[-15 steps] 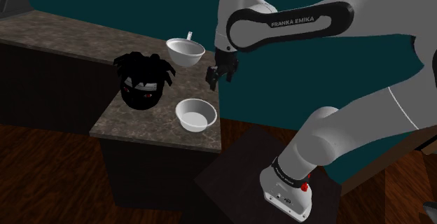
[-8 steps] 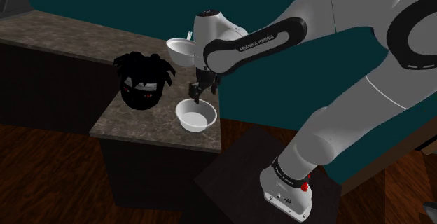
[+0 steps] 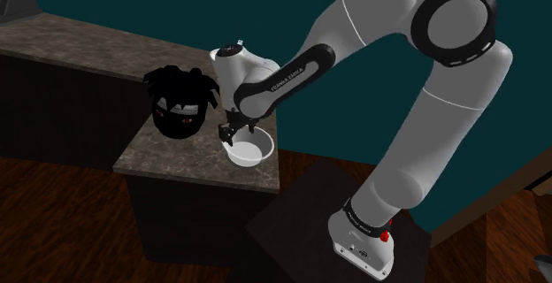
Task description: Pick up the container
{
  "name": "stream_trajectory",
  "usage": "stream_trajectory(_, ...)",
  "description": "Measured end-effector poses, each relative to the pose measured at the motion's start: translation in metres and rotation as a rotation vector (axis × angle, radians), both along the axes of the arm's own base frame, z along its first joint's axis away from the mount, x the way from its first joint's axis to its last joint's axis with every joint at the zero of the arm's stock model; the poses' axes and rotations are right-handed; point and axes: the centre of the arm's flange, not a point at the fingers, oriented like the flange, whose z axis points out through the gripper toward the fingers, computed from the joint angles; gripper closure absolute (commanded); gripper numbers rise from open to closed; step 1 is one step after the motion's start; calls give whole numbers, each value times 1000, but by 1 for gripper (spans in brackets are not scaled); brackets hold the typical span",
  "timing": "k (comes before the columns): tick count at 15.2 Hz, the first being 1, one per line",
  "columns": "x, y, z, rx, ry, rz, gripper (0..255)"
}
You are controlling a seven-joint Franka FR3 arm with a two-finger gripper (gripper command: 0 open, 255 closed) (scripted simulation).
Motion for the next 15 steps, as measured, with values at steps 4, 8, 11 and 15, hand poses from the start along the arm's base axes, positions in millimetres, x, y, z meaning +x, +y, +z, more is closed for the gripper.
stream_trajectory(4, 28, 13, -45, -32, 3, -15, 0)
stream_trajectory(8, 37, 18, -80, -49, 4, -21, 0)
stream_trajectory(11, 38, 18, -95, -50, 4, -22, 0)
stream_trajectory(15, 38, 16, -113, -50, 5, -22, 255)
